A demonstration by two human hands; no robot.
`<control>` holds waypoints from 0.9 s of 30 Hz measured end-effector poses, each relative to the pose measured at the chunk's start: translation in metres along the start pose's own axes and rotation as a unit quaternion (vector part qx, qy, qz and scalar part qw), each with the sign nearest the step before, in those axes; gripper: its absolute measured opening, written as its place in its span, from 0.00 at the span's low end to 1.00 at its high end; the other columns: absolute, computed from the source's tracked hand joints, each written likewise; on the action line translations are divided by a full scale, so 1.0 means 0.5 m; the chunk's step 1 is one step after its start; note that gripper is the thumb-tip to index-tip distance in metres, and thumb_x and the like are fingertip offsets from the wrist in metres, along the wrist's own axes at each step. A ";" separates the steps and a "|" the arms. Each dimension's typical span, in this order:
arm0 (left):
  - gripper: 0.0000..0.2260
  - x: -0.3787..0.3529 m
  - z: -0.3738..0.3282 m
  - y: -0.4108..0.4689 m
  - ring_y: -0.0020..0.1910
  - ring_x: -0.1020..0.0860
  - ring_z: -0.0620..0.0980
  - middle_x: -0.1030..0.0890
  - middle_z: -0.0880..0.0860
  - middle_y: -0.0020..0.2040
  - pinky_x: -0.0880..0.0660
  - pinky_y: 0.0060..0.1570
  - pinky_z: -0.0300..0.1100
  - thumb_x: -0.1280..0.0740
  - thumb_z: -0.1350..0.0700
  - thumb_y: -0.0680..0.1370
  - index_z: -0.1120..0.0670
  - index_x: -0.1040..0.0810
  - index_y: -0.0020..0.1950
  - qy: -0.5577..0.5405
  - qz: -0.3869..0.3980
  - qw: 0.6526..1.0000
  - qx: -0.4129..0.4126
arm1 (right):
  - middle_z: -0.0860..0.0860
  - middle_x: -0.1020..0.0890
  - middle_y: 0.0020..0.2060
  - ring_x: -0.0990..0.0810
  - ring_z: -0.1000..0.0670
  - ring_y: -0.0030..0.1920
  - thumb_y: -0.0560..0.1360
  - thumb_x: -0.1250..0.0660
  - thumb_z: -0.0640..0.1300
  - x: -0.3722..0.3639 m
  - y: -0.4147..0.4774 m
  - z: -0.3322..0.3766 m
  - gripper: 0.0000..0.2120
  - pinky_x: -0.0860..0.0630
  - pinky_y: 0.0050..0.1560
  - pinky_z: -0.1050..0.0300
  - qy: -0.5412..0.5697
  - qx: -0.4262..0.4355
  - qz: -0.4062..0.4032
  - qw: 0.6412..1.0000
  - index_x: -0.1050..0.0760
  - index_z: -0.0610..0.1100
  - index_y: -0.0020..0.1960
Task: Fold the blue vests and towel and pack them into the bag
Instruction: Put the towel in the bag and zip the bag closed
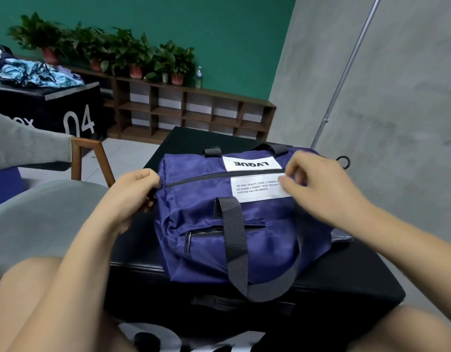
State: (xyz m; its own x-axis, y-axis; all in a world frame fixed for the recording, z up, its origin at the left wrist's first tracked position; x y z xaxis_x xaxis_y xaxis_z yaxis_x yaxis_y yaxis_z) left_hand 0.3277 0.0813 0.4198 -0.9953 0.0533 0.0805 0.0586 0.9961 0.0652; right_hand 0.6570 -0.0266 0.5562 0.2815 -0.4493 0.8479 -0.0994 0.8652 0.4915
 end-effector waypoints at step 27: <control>0.07 -0.002 0.009 0.003 0.32 0.32 0.48 0.29 0.54 0.39 0.36 0.34 0.43 0.36 0.59 0.79 0.52 0.25 0.41 0.011 0.004 1.000 -0.005 | 0.52 0.23 0.39 0.22 0.44 0.41 0.78 0.36 0.50 -0.027 -0.067 0.179 0.07 0.30 0.28 0.52 -0.188 0.362 0.026 0.913 0.22 0.50 0.45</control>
State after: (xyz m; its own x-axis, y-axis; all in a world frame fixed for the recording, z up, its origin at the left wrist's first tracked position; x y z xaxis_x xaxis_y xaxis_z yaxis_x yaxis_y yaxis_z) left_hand 0.3283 0.0831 0.4152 -0.9929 0.0589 0.1037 0.0668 0.9950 0.0748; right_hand 0.5710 -0.0694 0.5459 -0.0760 -0.5742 0.8152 -0.7464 0.5748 0.3354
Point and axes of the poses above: each hand's wrist, its own y-axis towards the middle knuckle, its own x-axis out of the back of the hand, z = x × y, the point moved 10 cm from there along y, towards the middle knuckle
